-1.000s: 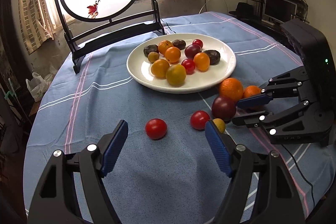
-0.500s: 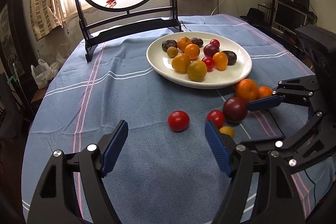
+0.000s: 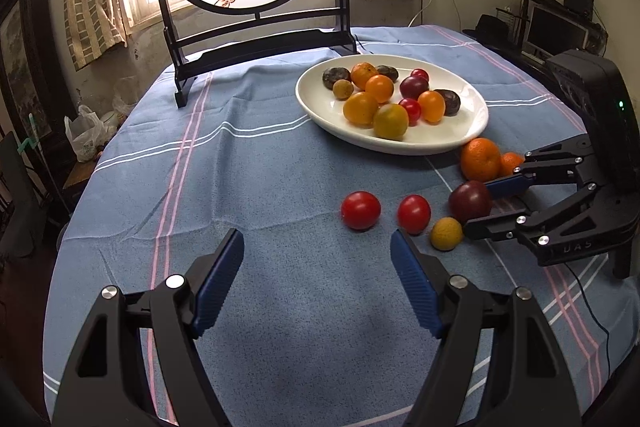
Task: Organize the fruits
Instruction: 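Grasp a yellow-green fruit with the left tool while the right tool grasps a dark red plum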
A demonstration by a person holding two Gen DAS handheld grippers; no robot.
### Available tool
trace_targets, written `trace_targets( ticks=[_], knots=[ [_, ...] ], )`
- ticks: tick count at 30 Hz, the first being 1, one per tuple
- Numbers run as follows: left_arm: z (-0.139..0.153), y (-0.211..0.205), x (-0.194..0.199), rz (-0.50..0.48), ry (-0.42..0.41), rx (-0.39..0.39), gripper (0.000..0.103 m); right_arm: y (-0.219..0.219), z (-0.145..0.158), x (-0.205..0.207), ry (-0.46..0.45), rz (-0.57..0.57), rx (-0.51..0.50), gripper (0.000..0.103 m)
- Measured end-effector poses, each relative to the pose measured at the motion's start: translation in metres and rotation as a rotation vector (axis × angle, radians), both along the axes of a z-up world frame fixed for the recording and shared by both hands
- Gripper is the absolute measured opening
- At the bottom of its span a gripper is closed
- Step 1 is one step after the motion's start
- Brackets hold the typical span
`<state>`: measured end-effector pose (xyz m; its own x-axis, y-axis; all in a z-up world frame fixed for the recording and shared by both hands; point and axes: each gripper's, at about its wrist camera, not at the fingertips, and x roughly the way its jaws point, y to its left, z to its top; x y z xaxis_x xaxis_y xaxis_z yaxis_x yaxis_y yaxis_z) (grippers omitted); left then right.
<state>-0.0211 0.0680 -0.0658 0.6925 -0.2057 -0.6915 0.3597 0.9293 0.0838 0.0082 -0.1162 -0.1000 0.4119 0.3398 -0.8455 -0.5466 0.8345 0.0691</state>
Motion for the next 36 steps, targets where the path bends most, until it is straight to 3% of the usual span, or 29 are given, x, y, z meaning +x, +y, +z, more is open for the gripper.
trace_targets(
  ticks=[2,5,11,13,14,16,18,22,25,27,29,36],
  knots=[
    [-0.003,-0.009,-0.003,-0.034,0.009,0.002,0.073,-0.011,0.000,-0.006,0.010,-0.015,0.028,0.027],
    [-0.009,-0.035,-0.008,-0.106,0.047,0.001,0.073,-0.031,0.012,-0.017,-0.025,-0.051,0.073,0.022],
    [-0.023,-0.082,-0.006,-0.140,0.104,0.000,0.073,-0.048,0.022,-0.021,-0.043,-0.075,0.103,0.022],
    [-0.029,-0.091,0.002,-0.117,0.127,0.004,0.069,-0.050,0.022,-0.022,-0.061,-0.076,0.100,0.032],
    [-0.032,-0.095,0.007,-0.102,0.137,0.010,0.058,-0.050,0.022,-0.023,-0.063,-0.067,0.111,0.038],
    [-0.033,-0.097,0.010,-0.107,0.145,-0.015,0.051,-0.050,0.023,-0.025,-0.069,-0.064,0.121,0.043],
    [-0.031,-0.100,0.009,-0.125,0.126,-0.004,0.037,-0.051,0.023,-0.028,-0.067,-0.052,0.129,0.048],
    [-0.033,-0.096,0.010,-0.146,0.155,-0.007,0.044,-0.051,0.023,-0.032,-0.071,-0.050,0.132,0.053],
    [-0.037,-0.084,0.009,-0.145,0.184,-0.028,0.044,-0.052,0.025,-0.036,-0.083,-0.045,0.132,0.057],
    [-0.040,-0.081,0.013,-0.132,0.206,-0.028,0.043,-0.053,0.025,-0.036,-0.085,-0.043,0.128,0.060],
    [-0.043,-0.082,0.017,-0.134,0.227,-0.019,0.035,-0.052,0.024,-0.034,-0.083,-0.049,0.126,0.060],
    [-0.041,-0.094,0.027,-0.152,0.213,-0.025,0.035,-0.040,0.014,-0.031,-0.050,-0.024,0.112,0.060]
  ],
)
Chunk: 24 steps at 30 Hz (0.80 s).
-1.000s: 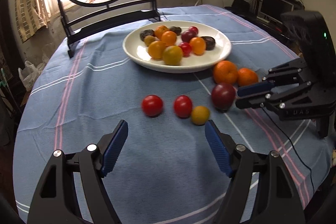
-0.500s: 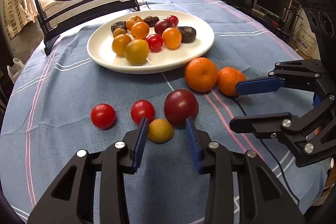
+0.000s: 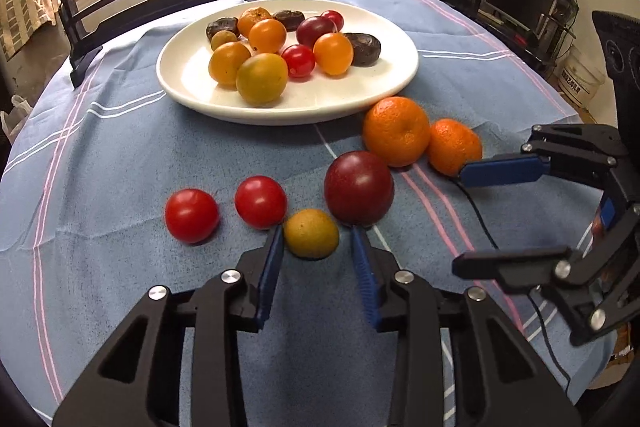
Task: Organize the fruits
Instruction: 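Grasp a yellow-green fruit with the left tool while the right tool grasps a dark red plum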
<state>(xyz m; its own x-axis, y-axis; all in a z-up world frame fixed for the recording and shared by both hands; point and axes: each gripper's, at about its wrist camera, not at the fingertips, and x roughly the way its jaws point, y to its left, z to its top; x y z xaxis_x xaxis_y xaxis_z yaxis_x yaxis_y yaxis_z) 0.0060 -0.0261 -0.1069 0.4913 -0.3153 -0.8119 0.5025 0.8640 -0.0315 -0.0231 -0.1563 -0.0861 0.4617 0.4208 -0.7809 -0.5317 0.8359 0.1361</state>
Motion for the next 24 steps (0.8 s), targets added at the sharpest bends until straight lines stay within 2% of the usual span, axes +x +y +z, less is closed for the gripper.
trace_targets(
  ticks=[1,5,7,11,16,17,18,19,21,24],
  knots=[
    [-0.002,-0.001,0.000,0.002,0.002,0.006,0.027,0.002,0.000,0.000,0.003,0.005,0.004,0.060],
    [0.003,0.011,-0.003,0.024,-0.019,0.005,0.027,0.011,0.000,0.001,0.003,0.013,-0.008,0.060],
    [0.014,0.027,-0.006,0.045,-0.049,-0.032,0.027,0.018,0.003,0.003,-0.016,0.021,-0.026,0.060],
    [0.033,0.062,-0.003,0.147,-0.108,-0.078,0.027,0.034,0.006,0.015,-0.038,0.015,-0.049,0.060],
    [0.038,0.078,0.003,0.171,-0.116,-0.120,0.027,0.054,-0.012,0.033,-0.021,-0.012,-0.130,0.059],
    [0.037,0.078,0.003,0.168,-0.116,-0.120,0.027,0.057,-0.016,0.036,-0.021,-0.020,-0.145,0.058],
    [0.036,0.078,0.004,0.164,-0.113,-0.121,0.027,0.058,-0.016,0.037,-0.032,-0.022,-0.148,0.051],
    [0.034,0.078,0.004,0.158,-0.109,-0.123,0.027,0.059,-0.017,0.038,-0.032,-0.018,-0.149,0.050],
    [0.033,0.078,0.004,0.149,-0.107,-0.121,0.027,0.059,-0.017,0.038,-0.050,-0.018,-0.162,0.039],
    [0.032,0.078,0.003,0.148,-0.109,-0.116,0.027,0.054,-0.016,0.038,-0.029,-0.021,-0.134,0.038]
  ],
)
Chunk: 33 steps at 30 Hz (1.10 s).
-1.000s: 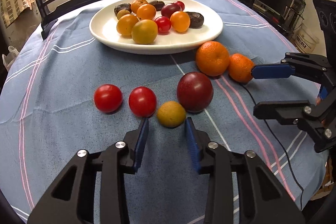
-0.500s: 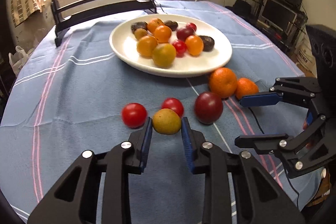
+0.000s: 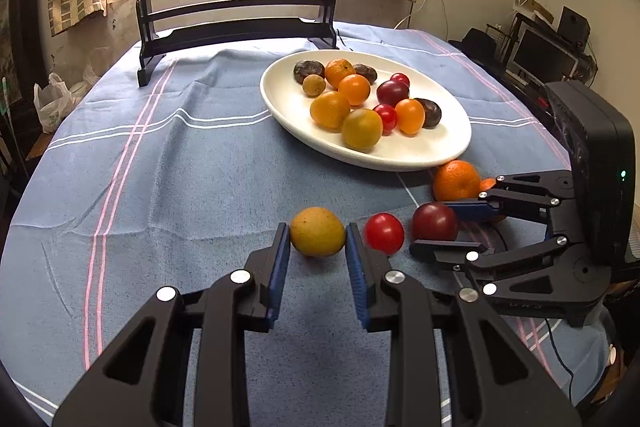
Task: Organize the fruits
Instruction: 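Grasp a yellow-green fruit with the left tool while the right tool grasps a dark red plum, then carry both fruits over the plate, lower them in and open both tools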
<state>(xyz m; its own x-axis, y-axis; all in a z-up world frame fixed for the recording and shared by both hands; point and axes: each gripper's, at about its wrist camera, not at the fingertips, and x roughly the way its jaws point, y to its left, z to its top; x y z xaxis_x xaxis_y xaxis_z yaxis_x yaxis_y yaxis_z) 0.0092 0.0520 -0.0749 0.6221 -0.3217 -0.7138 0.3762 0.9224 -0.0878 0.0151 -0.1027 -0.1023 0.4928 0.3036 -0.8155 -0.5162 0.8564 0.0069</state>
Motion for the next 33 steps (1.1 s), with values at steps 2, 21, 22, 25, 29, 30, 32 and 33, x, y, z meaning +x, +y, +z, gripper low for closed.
trace_targets(
  ticks=[2,21,22,25,29,30,32,33],
  knots=[
    [0.003,-0.001,-0.003,-0.006,-0.008,0.001,0.027,-0.005,0.003,-0.003,0.013,-0.003,0.032,0.038],
    [0.082,-0.080,0.064,-0.007,-0.214,0.086,0.027,-0.090,0.127,0.035,-0.272,-0.160,0.279,0.038],
    [0.081,-0.084,0.072,-0.005,-0.207,0.086,0.027,-0.093,0.128,0.042,-0.274,-0.167,0.296,0.038],
    [0.076,-0.093,0.092,0.005,-0.197,0.084,0.027,-0.098,0.131,0.065,-0.290,-0.193,0.309,0.039],
    [0.062,-0.098,0.114,0.033,-0.181,0.089,0.027,-0.100,0.120,0.088,-0.290,-0.236,0.315,0.039],
    [0.057,-0.097,0.117,0.041,-0.177,0.092,0.027,-0.100,0.114,0.090,-0.284,-0.239,0.329,0.039],
    [0.047,-0.099,0.121,0.031,-0.159,0.120,0.027,-0.095,0.101,0.097,-0.242,-0.226,0.299,0.039],
    [0.044,-0.099,0.122,0.036,-0.163,0.132,0.027,-0.093,0.096,0.099,-0.242,-0.225,0.288,0.039]
  ],
)
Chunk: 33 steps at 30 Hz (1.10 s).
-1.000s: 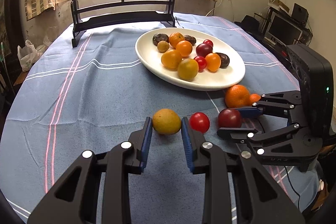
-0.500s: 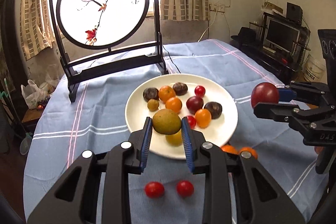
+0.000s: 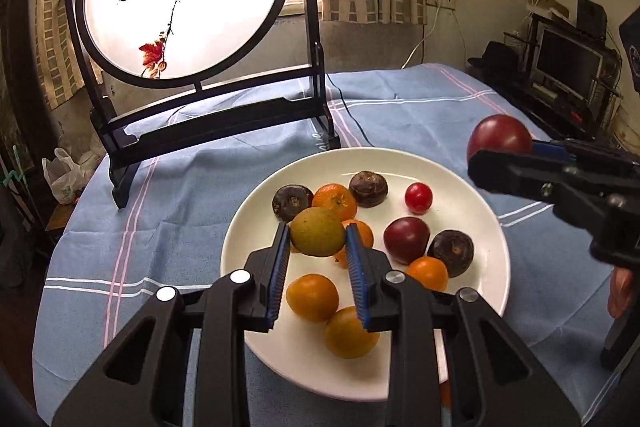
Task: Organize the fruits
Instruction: 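Carry both fruits over the plate, lower them in and open both tools, then grasp a red tomato with the left tool while the right tool grasps another red tomato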
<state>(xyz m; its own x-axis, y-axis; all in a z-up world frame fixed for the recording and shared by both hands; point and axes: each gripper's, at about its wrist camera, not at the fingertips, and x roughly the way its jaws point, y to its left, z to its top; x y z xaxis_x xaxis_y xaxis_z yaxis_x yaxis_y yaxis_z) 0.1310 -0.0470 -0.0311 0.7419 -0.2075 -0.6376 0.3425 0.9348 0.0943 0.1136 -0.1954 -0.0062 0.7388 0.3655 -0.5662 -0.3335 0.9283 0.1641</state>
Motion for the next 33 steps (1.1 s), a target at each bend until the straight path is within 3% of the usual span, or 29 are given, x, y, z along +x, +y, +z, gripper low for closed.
trace_targets(
  ticks=[4,11,16,17,18,19,26,28,29,31,33],
  knots=[
    [-0.009,-0.002,0.006,0.003,0.021,0.012,0.027,0.008,-0.014,0.006,0.012,-0.013,-0.049,0.039],
    [-0.016,-0.007,0.006,-0.003,0.026,0.039,0.027,0.004,-0.026,0.014,0.044,-0.030,-0.043,0.039],
    [-0.018,-0.005,0.011,0.019,0.039,0.017,0.028,0.007,-0.033,0.020,0.049,-0.034,-0.048,0.040],
    [-0.020,-0.004,0.013,0.026,0.046,0.008,0.035,0.008,-0.035,0.021,0.046,-0.041,-0.051,0.043],
    [-0.021,-0.004,0.014,0.029,0.052,0.005,0.041,0.007,-0.036,0.022,0.040,-0.052,-0.047,0.054],
    [-0.022,-0.003,0.014,0.034,0.048,0.006,0.048,0.006,-0.036,0.022,0.036,-0.058,-0.041,0.056],
    [-0.007,0.006,0.005,0.022,0.024,-0.003,0.049,-0.001,-0.017,0.009,0.020,-0.049,-0.007,0.061],
    [0.008,0.019,-0.006,0.032,-0.009,-0.023,0.051,0.005,-0.010,-0.005,0.033,-0.002,0.014,0.067],
    [0.015,0.029,-0.014,0.039,-0.026,-0.035,0.057,0.011,-0.007,-0.015,0.038,0.039,0.022,0.069],
    [0.025,0.048,-0.032,0.054,-0.066,-0.036,0.067,0.030,-0.008,-0.042,0.042,0.134,-0.010,0.069],
    [0.023,0.065,-0.051,0.053,-0.082,0.002,0.070,0.053,-0.020,-0.068,0.057,0.189,-0.070,0.069]
  ],
)
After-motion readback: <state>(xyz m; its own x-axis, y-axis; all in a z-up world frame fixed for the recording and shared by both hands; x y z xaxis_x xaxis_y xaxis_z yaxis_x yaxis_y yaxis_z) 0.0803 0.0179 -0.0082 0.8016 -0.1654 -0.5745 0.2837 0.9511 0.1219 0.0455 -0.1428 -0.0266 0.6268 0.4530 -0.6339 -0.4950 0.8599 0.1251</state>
